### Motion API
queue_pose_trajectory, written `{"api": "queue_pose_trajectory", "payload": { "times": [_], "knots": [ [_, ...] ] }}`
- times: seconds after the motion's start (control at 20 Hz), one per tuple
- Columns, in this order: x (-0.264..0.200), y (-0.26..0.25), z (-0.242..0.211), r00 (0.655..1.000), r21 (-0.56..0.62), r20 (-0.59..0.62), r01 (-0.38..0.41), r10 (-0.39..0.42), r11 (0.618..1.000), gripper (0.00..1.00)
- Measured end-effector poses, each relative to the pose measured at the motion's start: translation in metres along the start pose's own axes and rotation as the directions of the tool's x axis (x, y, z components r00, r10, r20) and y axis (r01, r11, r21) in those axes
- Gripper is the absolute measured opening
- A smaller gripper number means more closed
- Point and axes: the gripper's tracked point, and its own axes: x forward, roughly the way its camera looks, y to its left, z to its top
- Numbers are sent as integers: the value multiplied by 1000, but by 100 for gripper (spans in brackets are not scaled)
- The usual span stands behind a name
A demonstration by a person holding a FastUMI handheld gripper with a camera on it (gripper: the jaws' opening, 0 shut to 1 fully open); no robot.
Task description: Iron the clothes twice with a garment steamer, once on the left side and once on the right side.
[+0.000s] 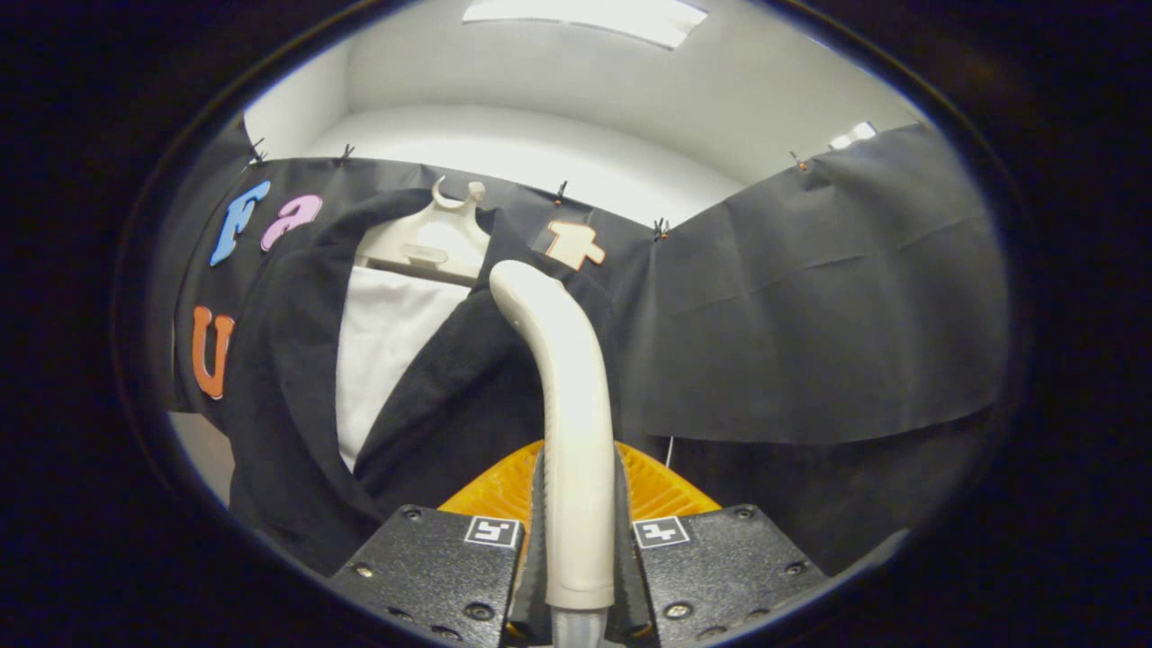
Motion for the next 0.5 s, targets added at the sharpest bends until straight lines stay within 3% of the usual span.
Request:
{"api": "queue_pose_trajectory", "payload": {
  "times": [0.5],
  "knots": [
    [-50,-6,-78,989,-64,-144,9,-18,998,33]
  ]
}}
